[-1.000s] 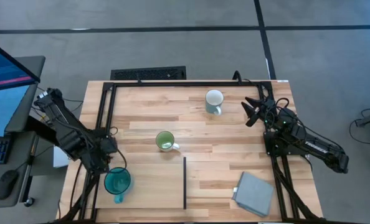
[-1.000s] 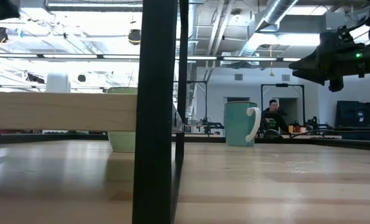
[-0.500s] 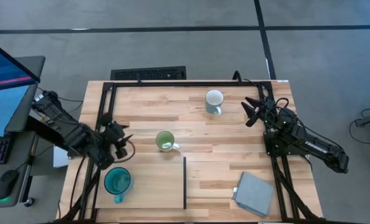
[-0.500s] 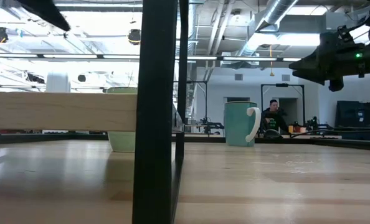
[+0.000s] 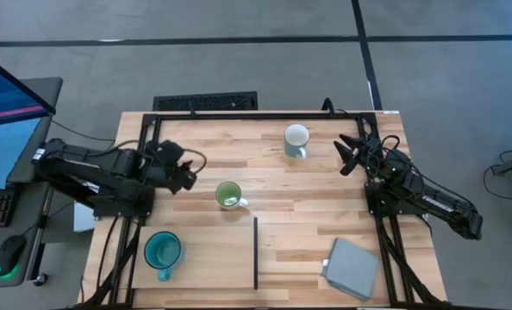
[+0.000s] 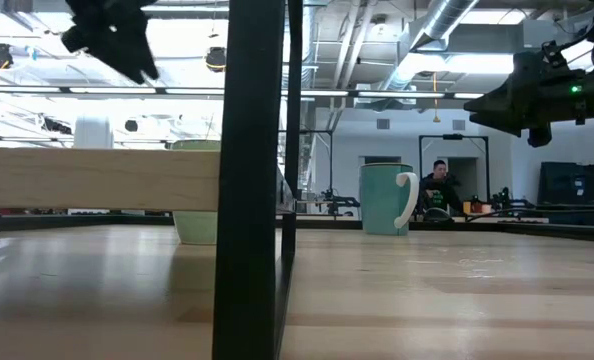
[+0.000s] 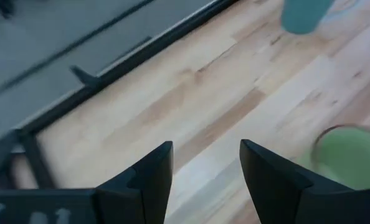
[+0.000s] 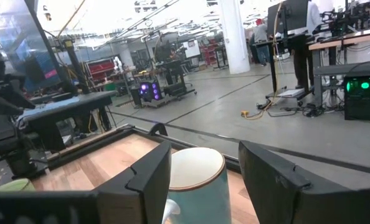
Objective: Stack small to large cups/mugs on shelf
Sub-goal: Put the green mug on the shelf
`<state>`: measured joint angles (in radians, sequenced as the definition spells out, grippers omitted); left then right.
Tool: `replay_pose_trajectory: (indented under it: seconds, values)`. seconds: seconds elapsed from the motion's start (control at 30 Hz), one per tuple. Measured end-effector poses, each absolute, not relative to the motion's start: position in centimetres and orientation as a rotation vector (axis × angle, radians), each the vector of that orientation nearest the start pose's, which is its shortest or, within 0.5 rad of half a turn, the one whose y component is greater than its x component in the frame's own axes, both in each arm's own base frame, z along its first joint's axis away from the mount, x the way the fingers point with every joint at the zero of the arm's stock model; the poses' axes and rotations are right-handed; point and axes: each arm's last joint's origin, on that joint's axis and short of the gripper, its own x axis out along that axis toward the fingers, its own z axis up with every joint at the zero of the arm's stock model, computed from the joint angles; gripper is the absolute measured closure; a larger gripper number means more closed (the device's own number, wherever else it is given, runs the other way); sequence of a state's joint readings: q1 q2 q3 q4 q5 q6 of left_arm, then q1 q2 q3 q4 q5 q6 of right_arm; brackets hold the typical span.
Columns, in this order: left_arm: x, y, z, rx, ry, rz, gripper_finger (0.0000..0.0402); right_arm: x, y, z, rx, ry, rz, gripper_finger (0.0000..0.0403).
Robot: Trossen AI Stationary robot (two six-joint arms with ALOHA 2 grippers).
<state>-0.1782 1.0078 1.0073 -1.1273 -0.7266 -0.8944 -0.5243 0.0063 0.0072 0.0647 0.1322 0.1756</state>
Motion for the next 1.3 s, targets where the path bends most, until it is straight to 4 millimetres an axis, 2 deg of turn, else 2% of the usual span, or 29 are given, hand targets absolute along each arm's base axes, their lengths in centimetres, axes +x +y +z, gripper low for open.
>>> replay_pose_trajectory:
  seconds: [0.17,0.33,0.43,0.6,0.77,0.9,1.03,1.3]
  values:
    - [18.1,-0.4,31.5,-0.454,0.563,0.807,0.0223,8.2,-5.2,17.2,0.156,-0.123,-0.649,0.0194]
    - [19.1,-0.3,32.0,-0.378,0.511,0.762,0.0223,8.2,-5.2,17.2,0.157,-0.121,-0.649,0.0194]
    - [19.7,-0.4,31.5,-0.371,0.542,0.761,0.0223,8.2,-5.2,17.1,0.158,-0.116,-0.649,0.0194]
    - [21.6,-0.4,29.6,-0.389,0.623,0.809,0.0223,8.2,-5.2,17.0,0.159,-0.111,-0.65,0.0194]
    - [23.6,0.4,27.3,-0.387,0.735,0.856,0.0223,8.2,-5.2,17.1,0.159,-0.111,-0.65,0.0194]
    - [24.4,1.3,25.7,-0.459,0.855,0.844,0.0223,8.2,-5.2,17.1,0.159,-0.111,-0.65,0.0194]
    - [24.7,1.7,25.2,-0.56,0.929,0.768,0.0223,8.2,-5.2,16.9,0.162,-0.099,-0.651,0.0194]
    - [24.7,1.4,25.3,-0.677,0.958,0.686,0.0223,8.2,-5.2,16.9,0.163,-0.091,-0.651,0.0194]
